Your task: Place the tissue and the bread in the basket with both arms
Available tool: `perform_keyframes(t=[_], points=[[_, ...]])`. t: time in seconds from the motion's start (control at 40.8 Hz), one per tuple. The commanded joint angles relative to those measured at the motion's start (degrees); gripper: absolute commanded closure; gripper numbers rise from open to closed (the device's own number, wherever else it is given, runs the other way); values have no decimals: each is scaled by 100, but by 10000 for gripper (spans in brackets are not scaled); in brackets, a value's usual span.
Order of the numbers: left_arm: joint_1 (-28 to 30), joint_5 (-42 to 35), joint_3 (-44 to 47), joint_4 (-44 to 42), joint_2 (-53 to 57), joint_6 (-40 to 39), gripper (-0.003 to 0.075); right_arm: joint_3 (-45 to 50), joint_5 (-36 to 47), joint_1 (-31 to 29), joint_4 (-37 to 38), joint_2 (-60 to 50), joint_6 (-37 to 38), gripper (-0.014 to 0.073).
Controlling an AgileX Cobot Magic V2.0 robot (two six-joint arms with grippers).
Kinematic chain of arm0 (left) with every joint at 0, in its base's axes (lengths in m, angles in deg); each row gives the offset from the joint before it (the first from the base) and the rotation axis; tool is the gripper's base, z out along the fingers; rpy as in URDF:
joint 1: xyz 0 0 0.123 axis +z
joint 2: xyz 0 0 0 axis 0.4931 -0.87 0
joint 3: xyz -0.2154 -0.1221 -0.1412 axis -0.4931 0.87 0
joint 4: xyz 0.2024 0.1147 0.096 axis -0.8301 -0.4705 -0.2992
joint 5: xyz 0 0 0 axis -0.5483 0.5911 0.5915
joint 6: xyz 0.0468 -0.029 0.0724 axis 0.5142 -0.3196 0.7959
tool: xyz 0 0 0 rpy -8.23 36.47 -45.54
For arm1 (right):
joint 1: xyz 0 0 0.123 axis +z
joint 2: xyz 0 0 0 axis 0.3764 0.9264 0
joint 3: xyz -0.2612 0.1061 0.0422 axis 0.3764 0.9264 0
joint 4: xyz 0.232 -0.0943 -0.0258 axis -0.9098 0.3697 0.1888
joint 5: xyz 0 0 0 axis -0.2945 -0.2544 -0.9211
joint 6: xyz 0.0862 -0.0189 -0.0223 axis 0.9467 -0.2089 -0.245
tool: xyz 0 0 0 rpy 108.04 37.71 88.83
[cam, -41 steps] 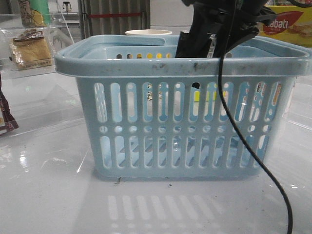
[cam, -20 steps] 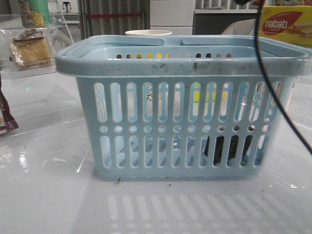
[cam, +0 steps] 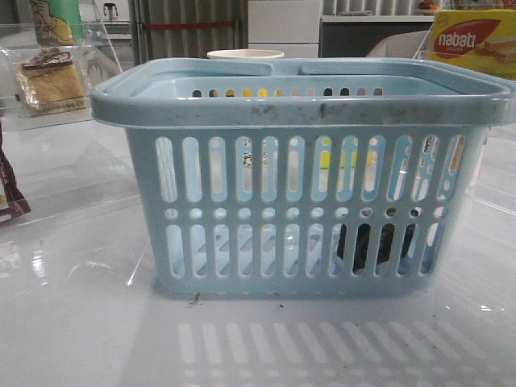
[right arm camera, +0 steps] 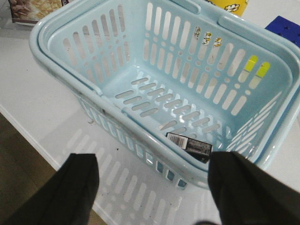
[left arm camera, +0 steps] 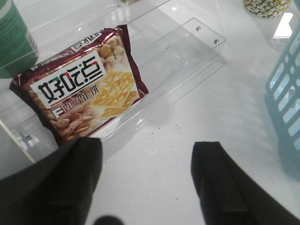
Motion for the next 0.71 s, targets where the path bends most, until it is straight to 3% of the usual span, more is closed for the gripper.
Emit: perform_keyframes(t=[0.0, 0.392, 0.686], points=[[-39, -530, -423, 153, -229, -25, 154, -115, 371, 7, -75, -106, -59, 4], [9, -697, -2196, 214, -2292, -25, 158, -115, 365, 7, -75, -106, -59, 4], [362, -488, -3891, 603, -3838, -25, 158, -115, 365, 7, -75, -106, -59, 4]])
